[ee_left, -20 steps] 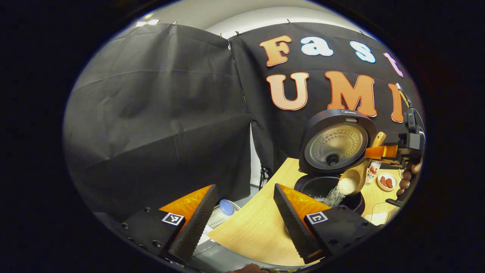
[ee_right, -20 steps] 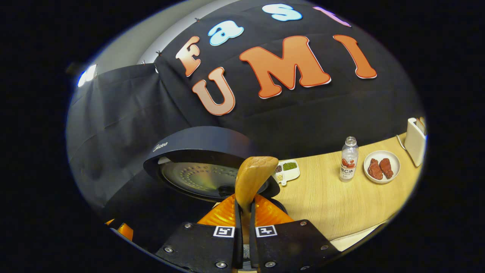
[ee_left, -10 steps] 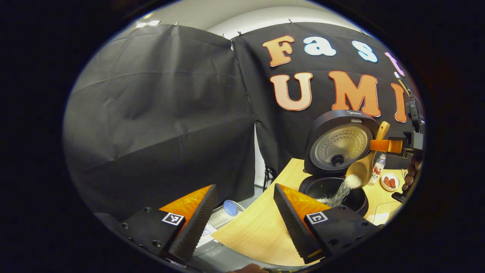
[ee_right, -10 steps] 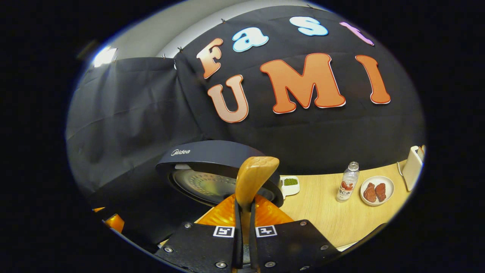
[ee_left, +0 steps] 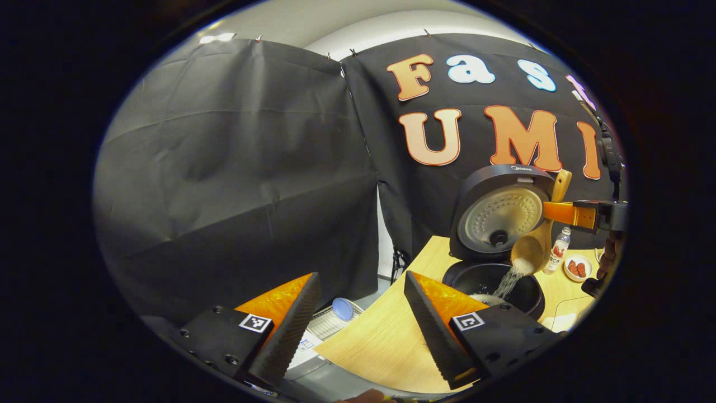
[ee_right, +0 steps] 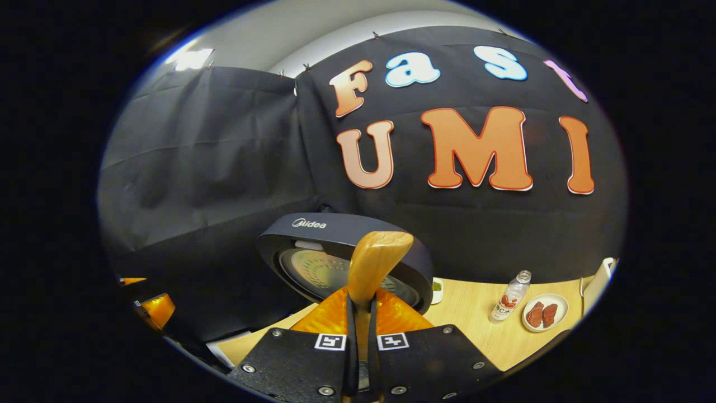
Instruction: Close the left gripper, press the button to open the rice cooker; take a wooden spoon from the chopstick holder with the right hand, scoop a spoonful of rice and pour it into the rice cooker, then put the wooden spoon back into the chopstick holder.
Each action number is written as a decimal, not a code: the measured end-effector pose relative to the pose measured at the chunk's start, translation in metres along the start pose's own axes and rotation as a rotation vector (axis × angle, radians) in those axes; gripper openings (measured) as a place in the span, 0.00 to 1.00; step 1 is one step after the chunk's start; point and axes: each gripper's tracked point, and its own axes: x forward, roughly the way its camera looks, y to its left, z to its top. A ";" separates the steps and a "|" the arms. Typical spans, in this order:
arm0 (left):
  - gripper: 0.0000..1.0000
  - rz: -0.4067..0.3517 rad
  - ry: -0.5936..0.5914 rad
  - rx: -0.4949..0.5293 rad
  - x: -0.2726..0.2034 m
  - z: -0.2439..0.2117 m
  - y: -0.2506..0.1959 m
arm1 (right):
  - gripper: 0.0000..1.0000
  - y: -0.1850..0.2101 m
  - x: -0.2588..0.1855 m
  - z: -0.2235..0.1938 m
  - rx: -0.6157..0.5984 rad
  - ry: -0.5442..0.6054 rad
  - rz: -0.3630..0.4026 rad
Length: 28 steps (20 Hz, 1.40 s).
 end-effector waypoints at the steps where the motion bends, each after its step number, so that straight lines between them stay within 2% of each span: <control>1: 1.00 0.002 0.000 -0.001 0.000 0.000 0.001 | 0.06 0.005 0.001 -0.001 -0.018 0.006 0.018; 3: 0.96 0.007 0.002 -0.001 -0.001 -0.002 0.003 | 0.06 0.012 -0.001 0.001 -0.055 0.004 0.036; 4: 1.00 0.009 0.003 0.000 -0.001 -0.002 0.005 | 0.06 0.015 -0.001 0.002 -0.078 0.001 0.042; 16: 1.00 0.043 -0.006 0.002 -0.001 0.000 0.022 | 0.06 0.042 -0.006 0.019 -0.290 -0.040 0.126; 18: 0.96 0.028 -0.009 -0.008 -0.002 0.000 0.020 | 0.06 0.045 -0.008 0.014 -0.292 -0.024 0.138; 19: 1.00 0.020 -0.008 -0.022 -0.002 0.001 0.017 | 0.06 0.046 -0.008 0.013 -0.297 -0.022 0.140; 21: 1.00 0.011 -0.015 -0.035 -0.004 0.004 0.018 | 0.06 0.043 -0.012 0.010 -0.295 -0.022 0.136; 25: 0.96 -0.013 -0.038 -0.021 -0.008 0.011 0.011 | 0.06 0.037 -0.013 -0.004 -0.192 0.027 0.138; 26: 1.00 -0.032 -0.039 -0.030 -0.010 0.013 0.006 | 0.06 0.033 -0.014 -0.002 -0.174 0.030 0.133; 28: 1.00 -0.040 -0.043 -0.031 -0.014 0.016 0.005 | 0.06 0.024 -0.019 0.000 -0.155 0.025 0.113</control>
